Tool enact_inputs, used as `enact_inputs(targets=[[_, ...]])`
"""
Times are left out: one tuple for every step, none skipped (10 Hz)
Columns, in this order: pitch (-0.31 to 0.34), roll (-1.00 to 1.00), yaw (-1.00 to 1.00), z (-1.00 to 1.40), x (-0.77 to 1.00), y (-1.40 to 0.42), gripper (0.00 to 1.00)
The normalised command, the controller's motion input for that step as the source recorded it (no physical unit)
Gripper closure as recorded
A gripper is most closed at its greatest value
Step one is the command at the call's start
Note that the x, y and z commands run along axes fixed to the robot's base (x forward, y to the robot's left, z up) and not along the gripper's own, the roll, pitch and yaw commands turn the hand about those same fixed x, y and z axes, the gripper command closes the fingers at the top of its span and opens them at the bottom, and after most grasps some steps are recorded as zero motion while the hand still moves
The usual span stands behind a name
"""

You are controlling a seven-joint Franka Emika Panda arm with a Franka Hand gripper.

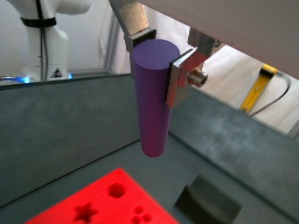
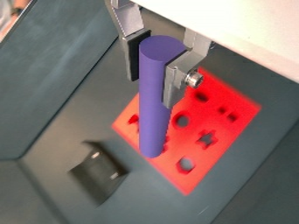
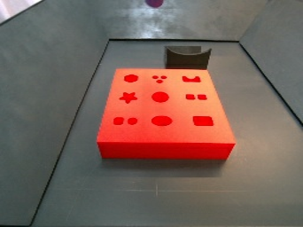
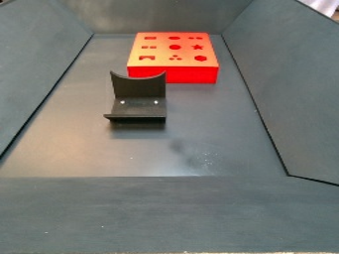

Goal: Pick up the round object. Move up. Place the round object on the fixture. Regrasp the round object. Move to above the board. Insert the round object.
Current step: Move to above the board.

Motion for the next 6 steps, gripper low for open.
enact_inputs(targets=[[-0.090, -1.00, -0.01, 0.04, -0.17, -0.09, 1.00], [-0.106, -1.00, -0.01, 0.03, -0.14, -0.03, 1.00], [-0.127, -1.00, -0.01, 0.01, -0.11, 0.01, 1.00], [-0.146, -1.00, -0.01, 0.01, -0.10, 0.03, 1.00], [-0.144, -0.83, -0.02, 0.00, -0.09, 0.04, 1.00], [-0.128, -0.60, -0.01, 0.00, -0.09, 0.04, 1.00]])
